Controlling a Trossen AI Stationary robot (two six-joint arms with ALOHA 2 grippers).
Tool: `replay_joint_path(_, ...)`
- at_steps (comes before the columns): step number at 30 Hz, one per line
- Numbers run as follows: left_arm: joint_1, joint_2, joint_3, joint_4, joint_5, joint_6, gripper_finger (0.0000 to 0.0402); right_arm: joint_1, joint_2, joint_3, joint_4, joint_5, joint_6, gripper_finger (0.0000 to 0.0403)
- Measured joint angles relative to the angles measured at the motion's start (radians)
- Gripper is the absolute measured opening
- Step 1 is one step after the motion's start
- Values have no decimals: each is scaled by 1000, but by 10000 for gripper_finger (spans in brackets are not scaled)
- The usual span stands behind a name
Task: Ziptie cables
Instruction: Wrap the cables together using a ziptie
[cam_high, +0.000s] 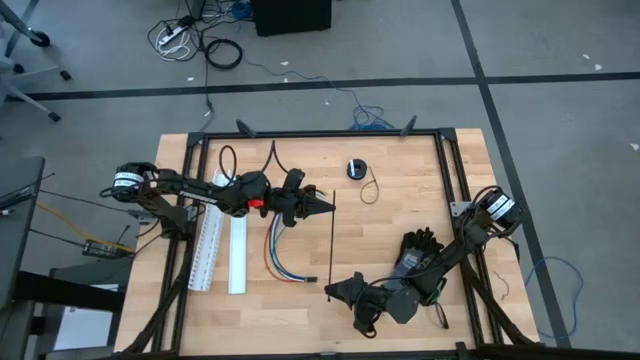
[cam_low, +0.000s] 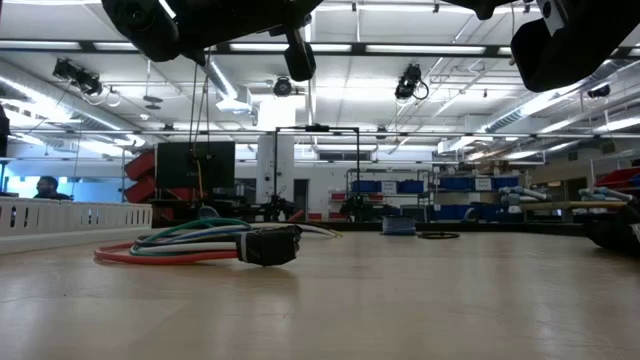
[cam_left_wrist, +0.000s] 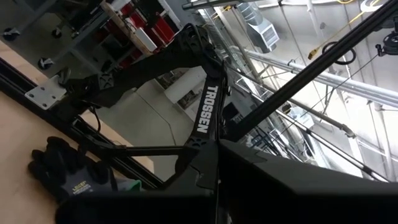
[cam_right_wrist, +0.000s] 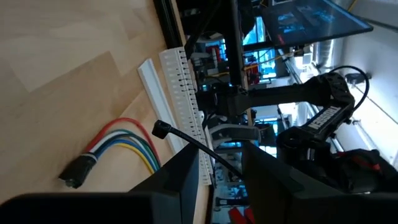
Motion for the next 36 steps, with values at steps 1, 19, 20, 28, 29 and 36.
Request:
replay_joint_path(1, 0, 0, 0, 0, 0, 4, 0, 0, 0, 0, 0, 0, 6, 112)
replay_joint_path(19, -2, 0, 0, 14, 0, 154, 0, -11, 0, 0, 9, 44, 266, 20)
replay_joint_path(20, -2, 0, 0, 15, 0, 156, 0, -13, 0, 0, 9, 44, 268, 10)
replay_joint_path(28, -47, 0, 0, 16, 19, 402, 0, -22, 0, 0, 78, 29, 459, 2)
replay_joint_path(29, -62, 0, 0, 17, 21, 456, 0, -22, 0, 0, 97, 29, 500, 1)
replay_joint_path(36, -235, -1, 0, -18, -101, 853, 0, 11, -27, 0, 127, 90, 763, 1)
